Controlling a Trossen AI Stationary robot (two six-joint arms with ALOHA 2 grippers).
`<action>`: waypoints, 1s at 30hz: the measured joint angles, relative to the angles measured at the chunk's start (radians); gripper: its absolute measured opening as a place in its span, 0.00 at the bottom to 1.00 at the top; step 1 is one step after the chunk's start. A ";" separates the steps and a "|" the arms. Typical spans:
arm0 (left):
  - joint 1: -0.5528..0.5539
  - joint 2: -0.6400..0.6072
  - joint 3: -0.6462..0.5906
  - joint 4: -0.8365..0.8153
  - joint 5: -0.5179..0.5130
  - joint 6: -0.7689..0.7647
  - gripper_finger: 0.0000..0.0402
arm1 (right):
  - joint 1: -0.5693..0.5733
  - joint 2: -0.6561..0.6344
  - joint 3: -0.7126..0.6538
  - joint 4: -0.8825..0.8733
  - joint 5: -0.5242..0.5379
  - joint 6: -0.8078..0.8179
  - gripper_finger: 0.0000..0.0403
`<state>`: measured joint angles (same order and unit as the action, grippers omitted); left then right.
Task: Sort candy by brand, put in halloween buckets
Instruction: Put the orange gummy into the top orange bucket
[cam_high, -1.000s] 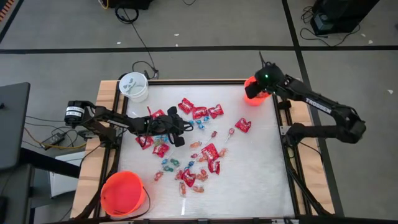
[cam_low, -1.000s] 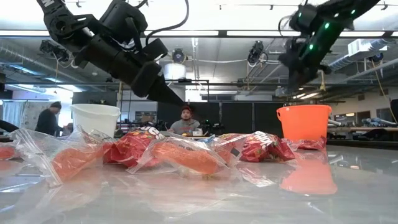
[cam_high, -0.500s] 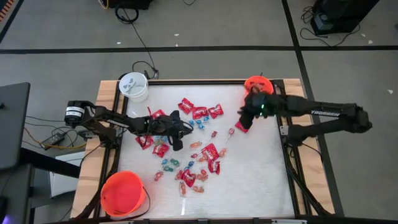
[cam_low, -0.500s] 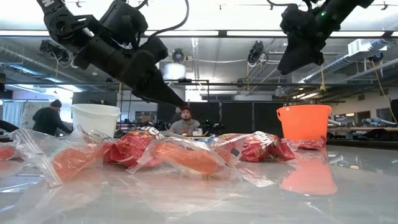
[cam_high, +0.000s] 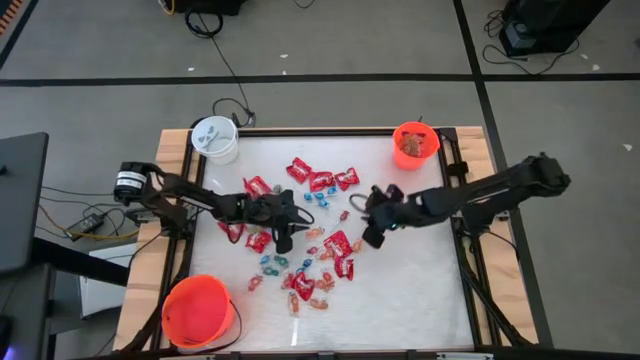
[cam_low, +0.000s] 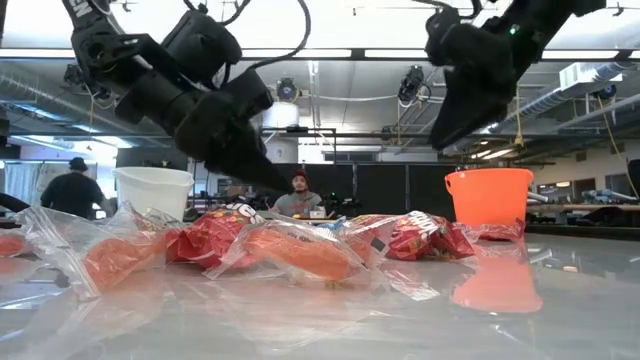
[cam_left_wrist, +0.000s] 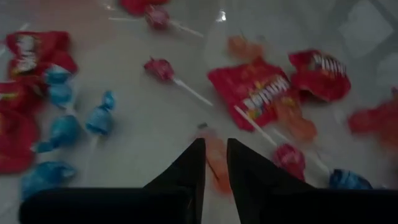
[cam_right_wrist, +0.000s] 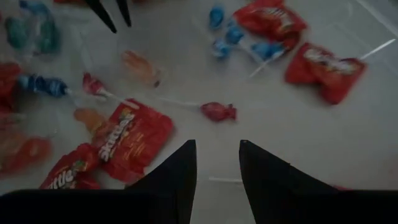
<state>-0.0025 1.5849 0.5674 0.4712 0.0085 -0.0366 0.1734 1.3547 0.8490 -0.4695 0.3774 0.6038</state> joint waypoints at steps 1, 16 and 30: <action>0.000 0.010 -0.001 0.000 0.009 -0.001 0.21 | 0.006 0.024 0.000 0.016 0.003 0.007 0.33; -0.005 0.141 0.000 0.108 0.126 0.019 0.46 | 0.021 0.196 0.000 0.056 0.025 0.132 0.33; -0.005 0.191 0.005 0.177 -0.006 0.030 0.46 | 0.022 0.259 -0.001 0.119 0.148 0.120 0.33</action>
<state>-0.0076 1.7763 0.5720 0.6486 0.0026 -0.0070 0.1955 1.6135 0.8479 -0.3502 0.5254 0.7236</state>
